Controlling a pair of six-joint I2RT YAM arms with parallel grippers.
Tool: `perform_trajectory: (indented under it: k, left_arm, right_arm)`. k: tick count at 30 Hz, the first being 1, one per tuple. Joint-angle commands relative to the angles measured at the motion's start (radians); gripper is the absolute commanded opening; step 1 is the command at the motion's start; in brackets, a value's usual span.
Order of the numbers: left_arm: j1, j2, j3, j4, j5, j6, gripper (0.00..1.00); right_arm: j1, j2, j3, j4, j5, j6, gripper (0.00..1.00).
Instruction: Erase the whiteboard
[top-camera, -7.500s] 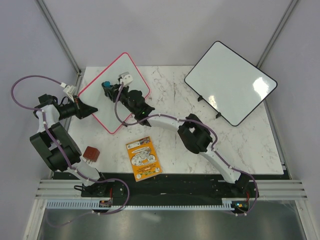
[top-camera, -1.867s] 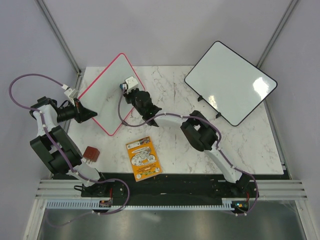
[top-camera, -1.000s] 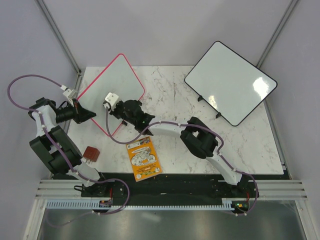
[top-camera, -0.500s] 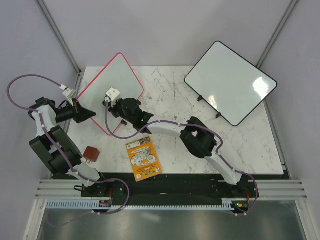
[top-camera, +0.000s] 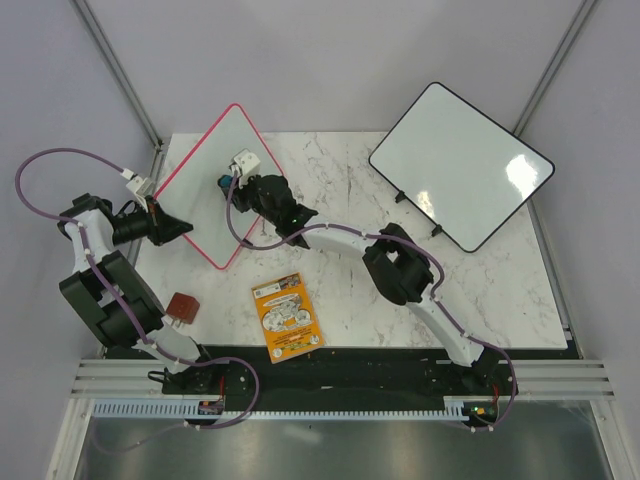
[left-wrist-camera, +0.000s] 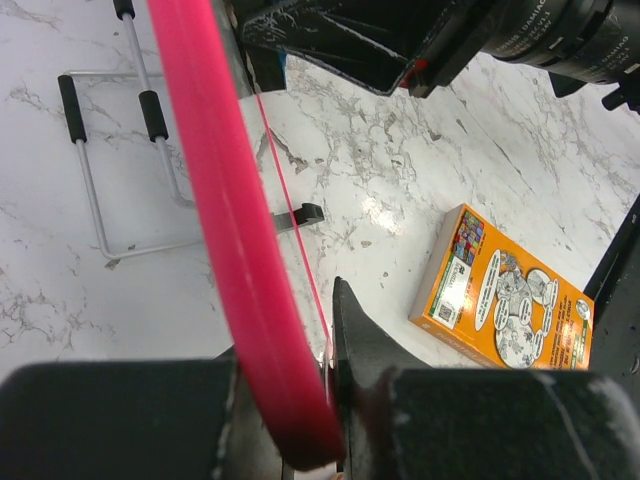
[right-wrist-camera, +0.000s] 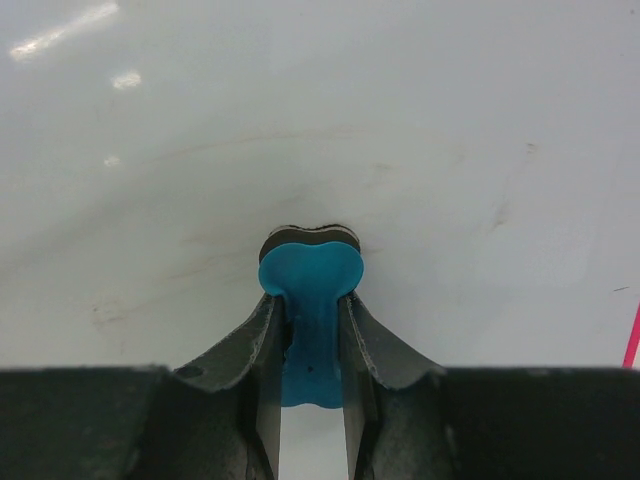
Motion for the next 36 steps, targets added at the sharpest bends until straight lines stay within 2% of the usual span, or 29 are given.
perform_trajectory:
  k: [1,3,6,19,23,28,32,36]
  left_arm:
    - [-0.066,-0.046,-0.003,-0.165,0.01,0.147,0.02]
    - [-0.066,-0.048,-0.002,-0.166,0.011,0.147,0.02]
    - [-0.067,-0.045,-0.003,-0.166,0.01,0.15,0.02]
    - [-0.067,-0.026,0.006,-0.166,0.013,0.15,0.02]
    - [-0.067,-0.017,0.008,-0.166,0.017,0.15,0.02]
    - [-0.067,-0.019,0.005,-0.168,0.019,0.15,0.02]
    - [-0.067,-0.02,0.005,-0.168,0.011,0.15,0.02]
    - [-0.067,-0.028,0.005,-0.172,0.008,0.152,0.02]
  right_arm:
    - [-0.047,0.101,0.042,-0.091,0.109,-0.007,0.0]
    - [-0.048,0.1,0.045,-0.094,0.103,-0.007,0.0]
    - [-0.041,0.065,-0.001,-0.061,0.016,-0.015,0.0]
    - [0.136,-0.104,-0.266,0.033,-0.176,-0.183,0.0]
    - [0.171,-0.109,-0.276,0.021,-0.215,-0.209,0.0]
    - [0.186,-0.077,-0.228,0.016,-0.223,-0.19,0.0]
    - [0.177,-0.086,-0.23,0.1,-0.135,-0.15,0.0]
    - [0.125,-0.06,-0.178,0.103,-0.05,-0.045,0.0]
